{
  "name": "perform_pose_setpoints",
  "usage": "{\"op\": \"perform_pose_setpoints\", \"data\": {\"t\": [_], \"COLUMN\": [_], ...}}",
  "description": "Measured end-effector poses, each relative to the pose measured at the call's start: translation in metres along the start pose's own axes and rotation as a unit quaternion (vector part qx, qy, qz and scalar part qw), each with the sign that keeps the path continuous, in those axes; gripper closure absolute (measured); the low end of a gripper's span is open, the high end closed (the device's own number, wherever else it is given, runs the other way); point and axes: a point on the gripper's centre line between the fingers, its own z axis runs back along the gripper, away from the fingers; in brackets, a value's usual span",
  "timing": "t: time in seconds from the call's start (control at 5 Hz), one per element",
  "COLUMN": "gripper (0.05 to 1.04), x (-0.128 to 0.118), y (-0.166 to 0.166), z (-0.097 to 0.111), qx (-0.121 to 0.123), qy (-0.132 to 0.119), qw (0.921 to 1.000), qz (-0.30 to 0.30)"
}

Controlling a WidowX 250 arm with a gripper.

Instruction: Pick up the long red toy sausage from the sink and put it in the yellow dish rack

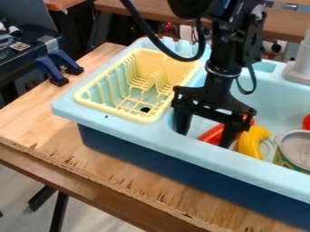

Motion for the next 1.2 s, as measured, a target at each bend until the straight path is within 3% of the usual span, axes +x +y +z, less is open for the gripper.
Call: {"op": "perform_pose_setpoints", "data": {"t": [0.6, 0.8, 1.0, 1.2], "gripper": [0.113, 0.388, 0.517, 0.517], "x": [0.005, 0.004, 0.003, -0.001], "y": [-0.013, -0.019, -0.016, -0.016], "z": [-0.019, -0.019, -0.017, 0.005], "qx": [-0.003, -0.006, -0.001, -0.001], "qy": [0.007, 0.003, 0.004, -0.012], "qw": [0.9997, 0.9994, 0.9993, 0.9992], "qz": [-0.023, -0.033, -0.037, -0.038]}}
